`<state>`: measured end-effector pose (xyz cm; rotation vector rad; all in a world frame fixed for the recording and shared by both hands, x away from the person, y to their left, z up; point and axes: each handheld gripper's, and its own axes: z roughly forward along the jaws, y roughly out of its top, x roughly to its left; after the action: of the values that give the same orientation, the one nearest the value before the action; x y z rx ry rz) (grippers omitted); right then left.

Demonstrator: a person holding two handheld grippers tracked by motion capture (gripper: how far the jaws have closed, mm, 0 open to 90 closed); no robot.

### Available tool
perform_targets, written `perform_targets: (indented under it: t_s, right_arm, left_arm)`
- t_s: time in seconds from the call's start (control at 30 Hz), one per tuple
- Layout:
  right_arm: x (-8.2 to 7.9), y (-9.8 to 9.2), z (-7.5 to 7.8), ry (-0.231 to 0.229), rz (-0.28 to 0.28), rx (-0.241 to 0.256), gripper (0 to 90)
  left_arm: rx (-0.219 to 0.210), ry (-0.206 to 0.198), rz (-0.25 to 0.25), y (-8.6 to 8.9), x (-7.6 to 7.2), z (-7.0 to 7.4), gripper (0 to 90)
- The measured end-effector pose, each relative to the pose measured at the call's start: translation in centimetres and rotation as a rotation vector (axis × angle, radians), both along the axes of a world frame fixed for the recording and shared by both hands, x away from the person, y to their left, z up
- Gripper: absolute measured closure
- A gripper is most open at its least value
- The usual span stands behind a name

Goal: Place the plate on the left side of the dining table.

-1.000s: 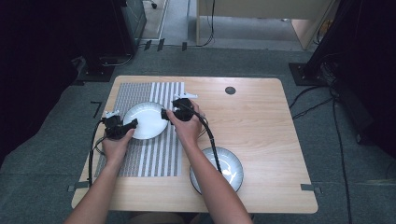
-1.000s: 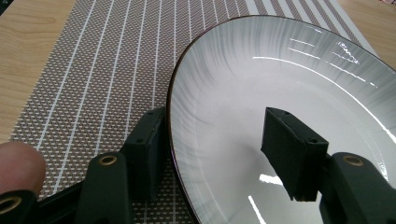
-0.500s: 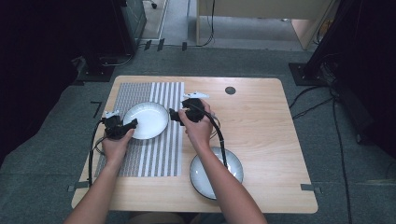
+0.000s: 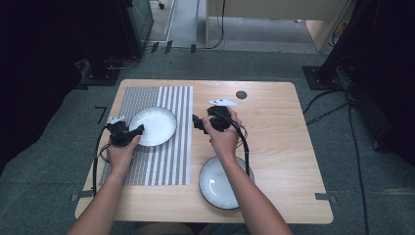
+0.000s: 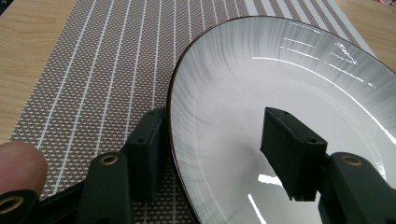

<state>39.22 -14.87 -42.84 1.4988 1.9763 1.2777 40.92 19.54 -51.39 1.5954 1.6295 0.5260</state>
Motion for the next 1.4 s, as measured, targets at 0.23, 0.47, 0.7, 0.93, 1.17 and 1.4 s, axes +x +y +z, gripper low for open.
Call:
perform_targets:
  t_s: [0.23,0.47,0.7,0.93,1.17,1.4]
  right_arm:
    - [-1.1,-1.9,-0.2,0.002,-0.014,-0.004,14.5]
    - [-2.2,-4.0,-0.4,0.007,-0.028,0.009,14.5]
    - [-3.2,-6.4,-0.1,-0.005,-0.042,0.02,14.5]
    - [-4.3,-8.3,0.0,-0.006,-0.063,0.025,14.5]
    - [-5.4,-10.1,-0.3,-0.001,-0.082,0.03,14.5]
    - [-6.4,-11.9,-0.5,0.007,-0.111,0.041,14.5]
  left_arm:
    - [-0.021,-0.011,0.004,0.5,-0.2,0.3,41.2]
    - [-0.065,0.038,-0.021,1.4,0.0,0.6,26.1]
    - [-0.029,0.028,-0.046,1.7,-0.8,1.5,18.5]
    - [-0.003,-0.029,-0.062,1.5,-2.1,3.0,17.6]
    - [0.009,-0.046,-0.061,1.6,-3.6,3.5,17.5]
    - [0.021,-0.078,-0.061,1.7,-5.6,4.1,17.6]
